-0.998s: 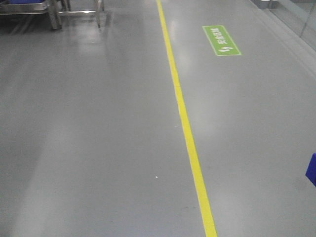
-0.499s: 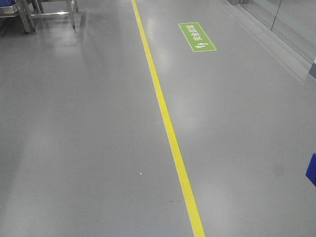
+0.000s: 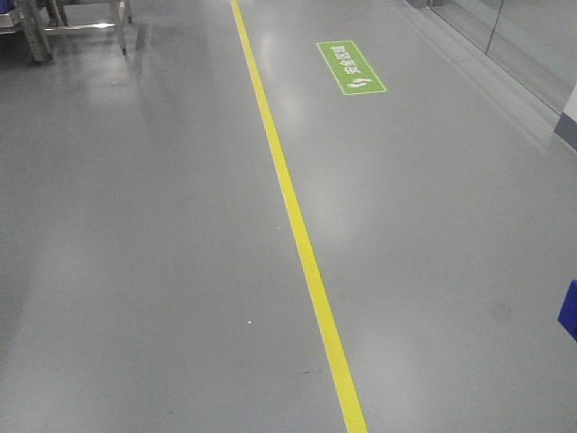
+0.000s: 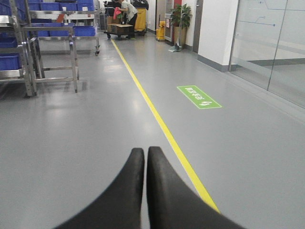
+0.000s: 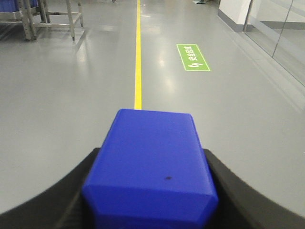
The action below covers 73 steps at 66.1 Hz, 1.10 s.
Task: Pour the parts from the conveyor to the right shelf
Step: 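Drive away from the conveyor carrying the block in the right gripper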
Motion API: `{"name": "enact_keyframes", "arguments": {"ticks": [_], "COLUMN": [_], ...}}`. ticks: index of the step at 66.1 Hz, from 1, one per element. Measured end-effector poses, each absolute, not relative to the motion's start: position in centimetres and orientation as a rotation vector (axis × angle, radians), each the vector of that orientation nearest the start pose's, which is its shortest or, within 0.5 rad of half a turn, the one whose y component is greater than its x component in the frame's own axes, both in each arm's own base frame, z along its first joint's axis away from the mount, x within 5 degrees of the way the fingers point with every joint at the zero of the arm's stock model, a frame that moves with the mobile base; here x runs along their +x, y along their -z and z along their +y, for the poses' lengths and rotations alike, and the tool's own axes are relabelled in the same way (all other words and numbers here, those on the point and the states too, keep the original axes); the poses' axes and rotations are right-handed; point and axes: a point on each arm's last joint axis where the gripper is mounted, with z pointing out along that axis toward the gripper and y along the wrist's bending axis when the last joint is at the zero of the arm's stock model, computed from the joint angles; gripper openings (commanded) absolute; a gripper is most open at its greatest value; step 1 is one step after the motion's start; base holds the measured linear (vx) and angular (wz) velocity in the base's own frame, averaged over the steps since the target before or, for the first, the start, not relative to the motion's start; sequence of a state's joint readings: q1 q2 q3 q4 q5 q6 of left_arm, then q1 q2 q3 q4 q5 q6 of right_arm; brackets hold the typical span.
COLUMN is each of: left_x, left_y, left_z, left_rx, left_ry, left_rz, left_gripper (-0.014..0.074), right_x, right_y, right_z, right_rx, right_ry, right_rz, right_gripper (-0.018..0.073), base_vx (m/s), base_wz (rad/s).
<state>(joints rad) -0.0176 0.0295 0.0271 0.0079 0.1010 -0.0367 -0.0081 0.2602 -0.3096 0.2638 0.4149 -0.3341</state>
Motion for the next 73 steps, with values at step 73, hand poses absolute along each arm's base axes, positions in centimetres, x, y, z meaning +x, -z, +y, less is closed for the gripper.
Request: {"name": "enact_keyframes", "arguments": {"ticks": [73], "left_x": [5.96], "left_y": [-19.31], "left_z": [-0.10], "left_rx": [-0.010], "left_ry": [0.035], "left_rz": [1.641], "left_gripper": [-0.0006], "right_x": [6.98], "right_y": [-26.50], "right_z": [0.90], "right_rx": [-0.151], "right_ry": [-0.027], "right_rz": [1.830], "right_gripper": [-0.0005], "base_vx": [0.30], "base_wz": [-0.06]}}
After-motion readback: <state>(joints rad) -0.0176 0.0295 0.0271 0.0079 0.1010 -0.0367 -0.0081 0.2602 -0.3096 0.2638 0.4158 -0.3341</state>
